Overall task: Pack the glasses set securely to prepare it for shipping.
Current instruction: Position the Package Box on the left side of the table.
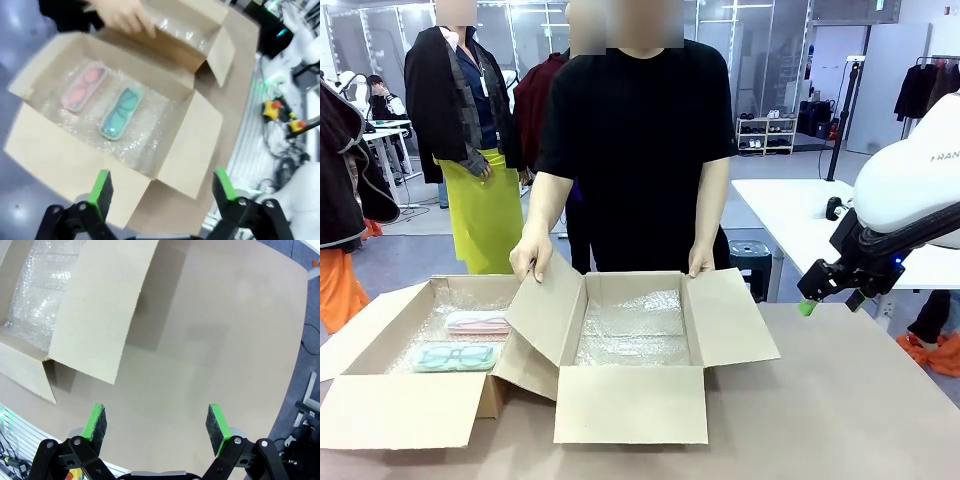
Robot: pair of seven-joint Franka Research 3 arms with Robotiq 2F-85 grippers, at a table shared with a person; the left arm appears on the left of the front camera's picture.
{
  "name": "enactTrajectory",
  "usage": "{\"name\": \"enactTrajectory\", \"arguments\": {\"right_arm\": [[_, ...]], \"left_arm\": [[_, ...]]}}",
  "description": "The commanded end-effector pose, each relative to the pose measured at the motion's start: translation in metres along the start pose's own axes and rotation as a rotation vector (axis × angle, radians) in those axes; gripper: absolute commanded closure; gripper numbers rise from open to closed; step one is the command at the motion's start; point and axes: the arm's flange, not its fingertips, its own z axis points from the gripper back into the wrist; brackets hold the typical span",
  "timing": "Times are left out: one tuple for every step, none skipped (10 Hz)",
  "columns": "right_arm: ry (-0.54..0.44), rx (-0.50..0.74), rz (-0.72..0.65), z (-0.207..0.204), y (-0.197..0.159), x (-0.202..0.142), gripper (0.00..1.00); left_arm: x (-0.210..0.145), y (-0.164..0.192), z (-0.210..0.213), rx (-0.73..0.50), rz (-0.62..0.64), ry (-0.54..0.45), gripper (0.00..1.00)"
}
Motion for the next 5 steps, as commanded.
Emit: {"name": "enactTrajectory", "arguments": {"right_arm": [[-0.008, -0.004, 0.011, 0.0, -0.001, 0.0, 0.0], [-0.008, -0.004, 0.011, 0.0, -0.001, 0.0, 0.0], [-0.008, -0.004, 0.011, 0.0, -0.001, 0.0, 0.0], [-0.008, -0.004, 0.011, 0.0, -0.001, 0.0, 0.0], [-0.008, -0.004, 0.011, 0.0, -0.001, 0.0, 0.0]], "left_arm": [[-0.012, -0.042, -0.017, 0.12, -0.099, 0.024, 0.0], [-0.013, -0.057, -0.021, 0.141, -0.137, 0.04, 0.0], [-0.014, -0.063, -0.023, 0.129, -0.156, 0.056, 0.0], [-0.013, -0.064, -0.024, 0.125, -0.154, 0.044, 0.0], [-0.014, -0.06, -0.024, 0.109, -0.135, 0.047, 0.0]]}}
